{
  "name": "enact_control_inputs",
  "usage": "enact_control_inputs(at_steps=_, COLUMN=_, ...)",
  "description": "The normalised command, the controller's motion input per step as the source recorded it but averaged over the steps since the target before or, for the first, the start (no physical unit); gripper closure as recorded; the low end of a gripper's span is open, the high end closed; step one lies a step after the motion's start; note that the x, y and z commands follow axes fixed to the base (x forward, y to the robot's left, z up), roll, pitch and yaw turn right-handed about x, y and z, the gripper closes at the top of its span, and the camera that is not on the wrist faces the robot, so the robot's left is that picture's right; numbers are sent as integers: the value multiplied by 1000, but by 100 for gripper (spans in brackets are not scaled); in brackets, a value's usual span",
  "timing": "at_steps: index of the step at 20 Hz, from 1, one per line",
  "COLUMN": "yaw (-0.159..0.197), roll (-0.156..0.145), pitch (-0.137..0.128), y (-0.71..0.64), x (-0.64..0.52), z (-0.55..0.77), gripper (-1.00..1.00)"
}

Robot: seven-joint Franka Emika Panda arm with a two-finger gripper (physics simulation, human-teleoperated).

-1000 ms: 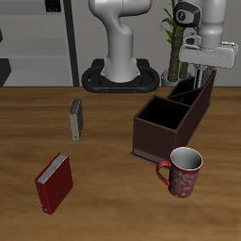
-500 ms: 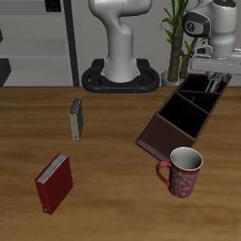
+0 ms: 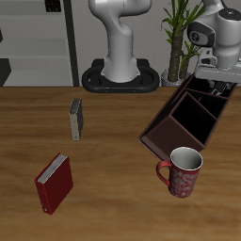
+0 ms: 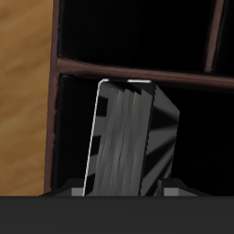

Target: Place the striped book into the left desk caddy's left compartment

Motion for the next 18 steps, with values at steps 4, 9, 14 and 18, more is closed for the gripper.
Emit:
enact_control_inputs(at_steps=4, yaw=-7, roll=-15, pitch=37, y=-116, x=91, z=6, gripper=-100)
enact_control_inputs(at_steps=9, yaw=5, roll=-20, pitch=-9, y=-72, x=2, z=75, gripper=-100)
enact_control_inputs(at_steps=14, yaw=7, roll=-15, pitch=-8, y=-55, x=15, z=88, gripper=-100)
enact_control_inputs(at_steps=18, yaw=3, roll=-36, pitch=-12, y=-141, x=34, z=162, gripper=-100)
